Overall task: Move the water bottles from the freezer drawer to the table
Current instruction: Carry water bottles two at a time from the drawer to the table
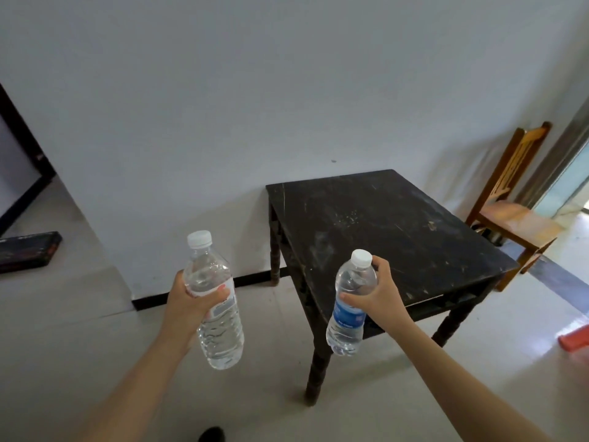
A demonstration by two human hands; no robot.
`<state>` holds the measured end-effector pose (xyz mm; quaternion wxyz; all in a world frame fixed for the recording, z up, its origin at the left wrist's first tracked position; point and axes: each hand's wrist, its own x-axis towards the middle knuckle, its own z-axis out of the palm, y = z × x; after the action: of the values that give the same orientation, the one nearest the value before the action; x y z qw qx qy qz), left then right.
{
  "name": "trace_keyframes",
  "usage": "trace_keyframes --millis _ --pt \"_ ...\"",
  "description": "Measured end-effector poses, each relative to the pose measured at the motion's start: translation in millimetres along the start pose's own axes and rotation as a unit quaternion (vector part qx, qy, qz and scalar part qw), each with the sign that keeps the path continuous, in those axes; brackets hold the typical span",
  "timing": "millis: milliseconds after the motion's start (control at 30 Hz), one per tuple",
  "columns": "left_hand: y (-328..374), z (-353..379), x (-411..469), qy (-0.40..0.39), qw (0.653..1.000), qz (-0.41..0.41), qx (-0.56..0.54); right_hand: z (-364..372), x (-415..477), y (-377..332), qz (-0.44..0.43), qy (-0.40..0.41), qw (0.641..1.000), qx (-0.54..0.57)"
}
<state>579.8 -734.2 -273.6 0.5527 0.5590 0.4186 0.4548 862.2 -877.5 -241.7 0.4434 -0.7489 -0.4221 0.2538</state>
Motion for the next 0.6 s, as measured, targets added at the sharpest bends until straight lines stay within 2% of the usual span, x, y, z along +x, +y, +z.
trace_keyframes --millis 400,600 --pt "4 -57 226 -0.08 0.996 0.02 -0.032 103 149 -54 0.039 0.085 0.996 0.008" --pt "-14 -49 293 -0.097 0.995 -0.006 -0.027 124 185 -57 0.093 0.102 0.99 -0.001"
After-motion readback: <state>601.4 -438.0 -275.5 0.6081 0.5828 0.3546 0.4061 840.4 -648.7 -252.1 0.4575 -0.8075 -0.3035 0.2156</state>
